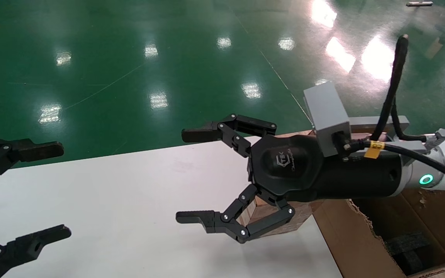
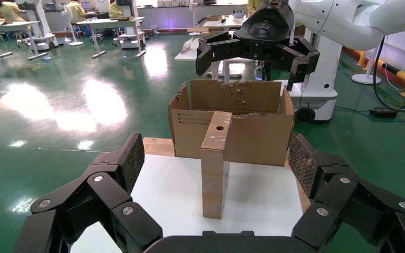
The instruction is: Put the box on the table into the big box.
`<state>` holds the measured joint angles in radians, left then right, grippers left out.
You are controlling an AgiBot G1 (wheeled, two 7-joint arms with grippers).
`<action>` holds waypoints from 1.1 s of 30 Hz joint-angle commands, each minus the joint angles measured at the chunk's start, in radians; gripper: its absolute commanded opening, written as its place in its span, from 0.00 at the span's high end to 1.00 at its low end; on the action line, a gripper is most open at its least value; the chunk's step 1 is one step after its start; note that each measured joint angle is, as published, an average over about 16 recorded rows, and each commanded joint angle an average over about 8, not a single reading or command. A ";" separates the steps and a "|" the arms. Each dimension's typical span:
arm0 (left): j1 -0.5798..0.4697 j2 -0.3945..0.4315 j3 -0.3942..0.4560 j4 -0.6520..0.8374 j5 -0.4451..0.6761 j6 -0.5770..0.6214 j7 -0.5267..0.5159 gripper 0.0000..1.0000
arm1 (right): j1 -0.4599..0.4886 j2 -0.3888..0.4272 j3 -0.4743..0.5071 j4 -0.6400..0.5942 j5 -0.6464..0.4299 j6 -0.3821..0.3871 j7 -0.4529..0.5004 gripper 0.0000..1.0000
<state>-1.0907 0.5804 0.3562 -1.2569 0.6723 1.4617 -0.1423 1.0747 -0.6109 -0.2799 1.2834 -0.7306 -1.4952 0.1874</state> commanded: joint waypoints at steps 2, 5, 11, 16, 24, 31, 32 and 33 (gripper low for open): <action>0.000 0.000 0.000 0.000 0.000 0.000 0.000 0.00 | 0.000 0.000 0.000 0.000 0.000 0.000 0.000 0.00; 0.000 0.000 0.000 0.000 0.000 0.000 0.000 0.00 | 0.000 0.000 0.000 0.000 0.000 0.000 0.000 0.00; 0.000 0.000 0.000 0.000 0.000 0.000 0.000 0.00 | 0.000 0.000 0.000 0.000 0.000 0.000 0.000 0.00; 0.000 0.000 0.000 0.000 0.000 0.000 0.000 0.00 | 0.000 0.001 -0.001 0.000 -0.004 0.000 -0.002 0.00; 0.000 0.000 0.000 0.000 0.000 0.000 0.000 0.06 | 0.003 0.015 -0.015 -0.057 -0.073 -0.018 -0.063 0.00; 0.000 0.000 0.000 0.000 0.000 0.000 0.000 0.91 | 0.051 0.022 -0.046 -0.197 -0.156 -0.072 -0.175 0.00; 0.000 0.000 0.000 0.000 0.000 0.000 0.000 0.99 | 0.060 0.024 -0.055 -0.219 -0.168 -0.078 -0.192 0.00; 0.000 0.000 0.000 0.000 0.000 0.000 0.000 1.00 | 0.069 0.026 -0.065 -0.240 -0.177 -0.083 -0.207 0.00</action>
<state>-1.0908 0.5804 0.3563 -1.2568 0.6723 1.4617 -0.1422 1.1448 -0.5819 -0.3510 1.0426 -0.8960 -1.5702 -0.0142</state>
